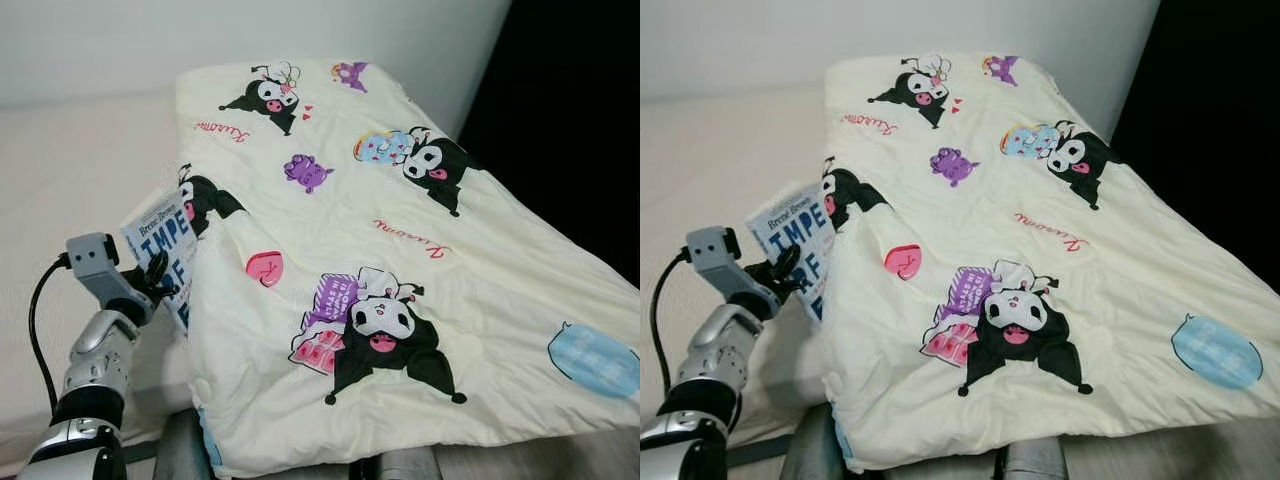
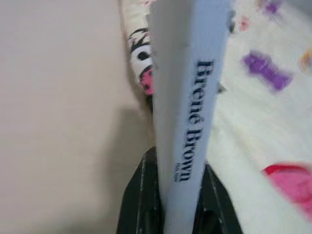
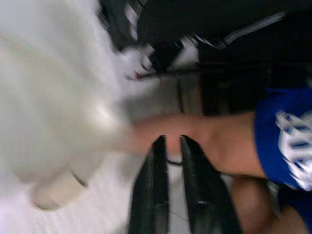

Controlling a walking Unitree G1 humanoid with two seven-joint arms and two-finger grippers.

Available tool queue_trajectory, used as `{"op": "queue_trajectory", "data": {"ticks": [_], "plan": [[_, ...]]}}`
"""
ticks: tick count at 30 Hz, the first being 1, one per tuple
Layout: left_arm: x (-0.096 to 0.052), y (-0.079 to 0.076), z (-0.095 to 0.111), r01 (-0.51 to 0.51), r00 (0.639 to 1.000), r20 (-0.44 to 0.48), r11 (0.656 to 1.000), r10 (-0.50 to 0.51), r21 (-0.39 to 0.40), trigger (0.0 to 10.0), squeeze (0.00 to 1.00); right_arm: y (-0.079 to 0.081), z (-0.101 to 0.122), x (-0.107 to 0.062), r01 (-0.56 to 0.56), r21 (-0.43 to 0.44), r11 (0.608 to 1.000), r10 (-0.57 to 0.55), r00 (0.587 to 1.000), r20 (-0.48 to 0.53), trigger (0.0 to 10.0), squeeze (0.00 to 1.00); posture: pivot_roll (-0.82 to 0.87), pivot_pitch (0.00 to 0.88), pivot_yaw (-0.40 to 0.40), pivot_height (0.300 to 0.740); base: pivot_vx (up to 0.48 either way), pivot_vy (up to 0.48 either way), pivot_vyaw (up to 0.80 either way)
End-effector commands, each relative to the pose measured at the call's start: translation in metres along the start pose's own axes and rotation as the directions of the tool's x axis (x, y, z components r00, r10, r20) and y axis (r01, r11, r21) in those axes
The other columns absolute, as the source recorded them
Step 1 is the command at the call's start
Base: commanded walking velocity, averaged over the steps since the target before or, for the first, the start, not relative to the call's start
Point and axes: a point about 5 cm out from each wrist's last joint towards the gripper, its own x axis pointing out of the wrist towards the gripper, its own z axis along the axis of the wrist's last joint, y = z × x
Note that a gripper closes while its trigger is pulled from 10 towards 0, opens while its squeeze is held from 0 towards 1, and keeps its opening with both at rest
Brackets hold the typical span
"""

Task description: Clean up the room

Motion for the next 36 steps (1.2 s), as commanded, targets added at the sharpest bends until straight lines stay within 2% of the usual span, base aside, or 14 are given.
{"op": "queue_trajectory", "data": {"ticks": [1,4,14,19,20,21,23,24,27,29,30,33,34,36], "plan": [[-0.011,0.023,-0.016,-0.108,0.986,-0.116,0.987,0.123,0.120,10.0,0.00,-0.007,-0.014,0.001,0.037,-0.012,0.999,-0.038,0.997,-0.067,10.0,0.86,-0.20,0.129,-0.016,0.550,0.000,0.000,0.00],[-0.020,0.053,-0.012,-0.264,0.944,-0.141,0.941,0.297,0.213,10.0,0.00,-0.012,-0.034,0.003,0.065,-0.032,0.997,-0.068,0.988,-0.139,10.0,1.00,-0.20,0.129,-0.011,0.550,0.000,0.000,0.00],[-0.018,0.055,-0.005,-0.274,0.942,-0.110,0.917,0.316,0.289,10.0,0.00,-0.019,-0.032,0.003,0.125,-0.044,0.991,-0.130,0.984,-0.124,10.0,1.00,-0.20,0.127,-0.007,0.550,0.000,0.000,0.00],[-0.017,0.055,-0.005,-0.279,0.938,-0.094,0.887,0.334,0.369,10.0,0.00,-0.027,0.007,0.000,0.185,0.057,0.981,-0.191,0.976,0.109,10.0,1.00,-0.20,0.124,-0.007,0.550,0.000,0.000,0.00],[-0.017,0.055,-0.003,-0.291,0.936,-0.078,0.879,0.343,0.378,10.0,0.00,-0.022,0.037,-0.004,0.146,0.164,0.976,-0.188,0.943,0.276,10.0,1.00,-0.21,0.122,-0.005,0.550,0.000,0.000,0.00],[-0.015,0.054,0.001,-0.303,0.938,-0.054,0.882,0.344,0.361,10.0,0.00,-0.012,0.067,-0.010,0.069,0.256,0.964,-0.178,0.884,0.432,10.0,0.64,-0.20,0.119,-0.007,0.550,0.000,0.000,0.00],[-0.013,0.052,0.006,-0.312,0.942,-0.019,0.894,0.336,0.321,10.0,0.00,-0.001,0.091,-0.017,-0.016,0.309,0.951,-0.164,0.822,0.545,10.0,0.64,-0.20,0.119,-0.007,0.550,0.000,0.000,0.00],[-0.008,0.046,0.016,-0.297,0.955,0.043,0.928,0.295,0.227,10.0,0.00,0.018,0.115,-0.023,-0.133,0.341,0.931,-0.126,0.757,0.641,10.0,0.00,-0.19,0.116,-0.007,0.550,0.000,0.000,0.00],[-0.002,0.036,0.030,-0.247,0.964,0.128,0.963,0.233,0.111,10.0,0.00,0.045,0.138,-0.031,-0.288,0.340,0.895,-0.057,0.683,0.728,10.0,0.00,-0.17,0.115,-0.015,0.550,0.000,0.000,0.00],[0.003,0.025,0.043,-0.169,0.964,0.208,0.985,0.168,-0.013,10.0,0.00,0.073,0.161,-0.043,-0.454,0.310,0.835,0.014,0.580,0.814,10.0,0.00,-0.17,0.113,-0.014,0.550,0.000,0.000,0.00],[0.006,0.018,0.052,-0.103,0.956,0.267,0.990,0.124,-0.094,10.0,0.00,0.095,0.180,-0.057,-0.587,0.261,0.767,0.064,0.475,0.878,10.0,0.00,-0.17,0.111,-0.014,0.550,0.000,0.000,0.00],[0.007,0.013,0.057,-0.059,0.949,0.300,0.989,0.098,-0.138,10.0,0.00,0.115,0.195,-0.071,-0.690,0.203,0.695,0.103,0.374,0.922,10.0,0.00,-0.17,0.110,-0.015,0.550,0.000,0.000,0.00],[0.010,0.009,0.061,-0.025,0.941,0.325,0.976,0.097,-0.218,10.0,0.00,0.154,0.212,-0.090,-0.806,0.071,0.588,0.203,0.232,0.951,10.0,0.00,-0.16,0.114,-0.016,0.550,0.000,0.000,0.00],[0.010,0.009,0.061,-0.025,0.941,0.325,0.976,0.097,-0.218,10.0,0.00,0.154,0.212,-0.090,-0.806,0.071,0.588,0.203,0.232,0.951,10.0,0.00,-0.16,0.114,-0.016,0.550,0.000,0.000,0.00]]}}
